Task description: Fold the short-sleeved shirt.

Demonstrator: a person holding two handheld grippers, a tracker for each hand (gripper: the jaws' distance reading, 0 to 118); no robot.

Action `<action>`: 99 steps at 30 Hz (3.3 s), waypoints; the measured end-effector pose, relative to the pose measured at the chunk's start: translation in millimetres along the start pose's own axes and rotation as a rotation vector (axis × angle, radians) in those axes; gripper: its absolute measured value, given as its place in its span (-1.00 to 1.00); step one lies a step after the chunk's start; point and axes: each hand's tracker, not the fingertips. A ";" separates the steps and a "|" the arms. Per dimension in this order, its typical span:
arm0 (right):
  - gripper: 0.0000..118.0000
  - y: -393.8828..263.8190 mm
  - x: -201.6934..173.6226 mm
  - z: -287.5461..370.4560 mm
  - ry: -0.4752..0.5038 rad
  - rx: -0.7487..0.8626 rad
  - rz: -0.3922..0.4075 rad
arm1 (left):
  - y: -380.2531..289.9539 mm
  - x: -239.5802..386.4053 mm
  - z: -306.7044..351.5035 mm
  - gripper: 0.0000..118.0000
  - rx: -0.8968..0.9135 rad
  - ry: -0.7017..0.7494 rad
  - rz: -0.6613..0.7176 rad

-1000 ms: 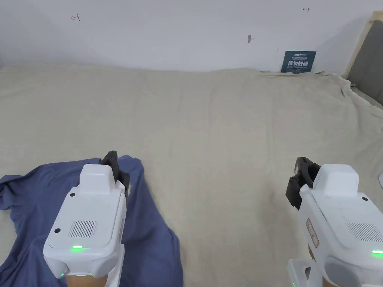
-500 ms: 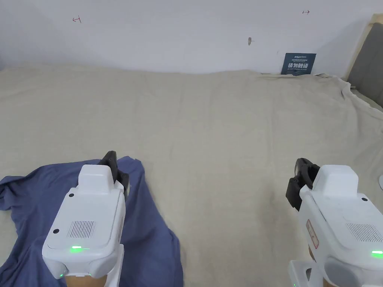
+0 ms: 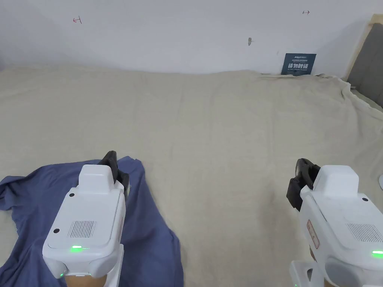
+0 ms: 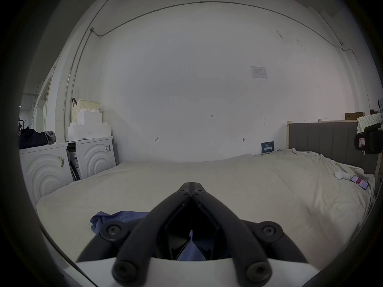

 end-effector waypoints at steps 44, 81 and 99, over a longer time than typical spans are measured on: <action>-0.99 14.8 -207.8 -26.7 0.476 0.033 0.048 | -18.6 -210.0 102.4 -1.00 -0.074 0.493 0.018; -0.99 -17.7 -126.9 -63.4 0.299 -0.092 0.090 | -132.9 -144.5 -133.8 -0.34 -1.073 0.002 0.133; -0.99 1.6 -59.2 -41.5 0.217 -0.036 0.035 | -16.3 -122.8 -118.0 -1.00 -0.745 -0.159 0.308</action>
